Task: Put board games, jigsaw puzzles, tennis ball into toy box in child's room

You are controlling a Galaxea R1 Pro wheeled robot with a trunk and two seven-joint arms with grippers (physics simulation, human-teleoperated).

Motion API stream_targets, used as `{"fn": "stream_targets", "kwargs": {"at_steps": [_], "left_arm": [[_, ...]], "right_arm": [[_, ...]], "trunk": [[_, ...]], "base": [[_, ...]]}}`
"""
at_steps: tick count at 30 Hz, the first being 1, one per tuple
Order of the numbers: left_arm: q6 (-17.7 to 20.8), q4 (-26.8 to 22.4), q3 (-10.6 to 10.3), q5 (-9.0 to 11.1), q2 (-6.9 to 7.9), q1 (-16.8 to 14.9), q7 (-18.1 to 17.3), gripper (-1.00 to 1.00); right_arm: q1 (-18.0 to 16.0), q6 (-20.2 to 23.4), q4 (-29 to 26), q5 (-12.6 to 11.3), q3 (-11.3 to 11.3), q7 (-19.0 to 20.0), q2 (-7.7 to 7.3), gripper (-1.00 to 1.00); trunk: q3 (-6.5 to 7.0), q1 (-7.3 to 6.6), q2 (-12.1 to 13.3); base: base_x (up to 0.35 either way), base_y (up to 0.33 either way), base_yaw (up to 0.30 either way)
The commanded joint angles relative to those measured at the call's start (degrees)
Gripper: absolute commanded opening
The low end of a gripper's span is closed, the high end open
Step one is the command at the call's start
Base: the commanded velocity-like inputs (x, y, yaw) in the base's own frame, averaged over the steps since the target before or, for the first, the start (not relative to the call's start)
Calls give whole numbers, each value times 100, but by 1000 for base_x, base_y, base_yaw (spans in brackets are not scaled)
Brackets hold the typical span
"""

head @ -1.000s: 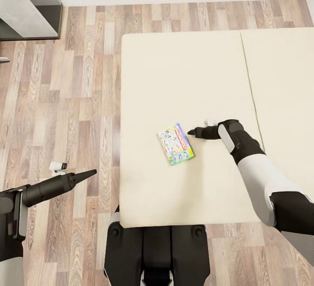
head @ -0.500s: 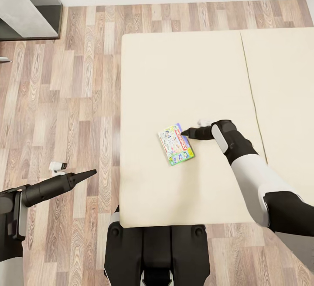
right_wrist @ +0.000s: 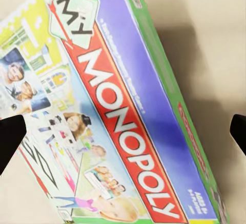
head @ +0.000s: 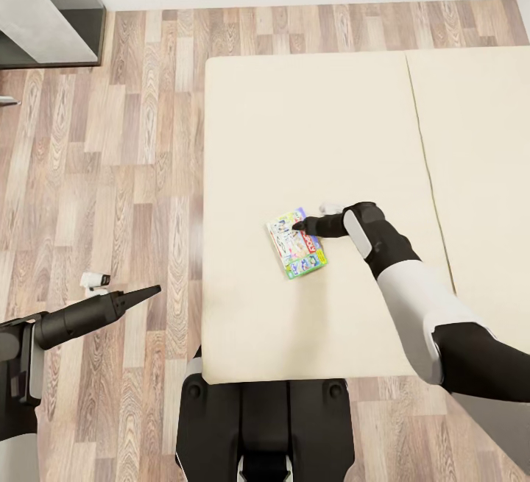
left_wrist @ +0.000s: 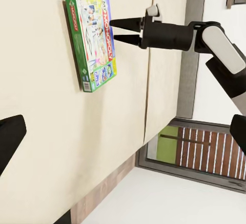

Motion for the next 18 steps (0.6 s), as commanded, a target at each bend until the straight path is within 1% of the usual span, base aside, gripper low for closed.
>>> {"fn": "stream_targets", "kwargs": {"at_steps": [1, 18], "left_arm": [[59, -5, 5, -48, -1, -3, -46, 100], [59, -5, 14, -48, -1, -3, -46, 100]], "right_arm": [[-2, 23, -3, 3, 7, 9, 22, 100], [-1, 67, -3, 8, 3, 1, 289, 100]], "trunk": [[-6, 4, -9], [-6, 4, -9]], "base": [[0, 0, 0], [0, 0, 0]]}}
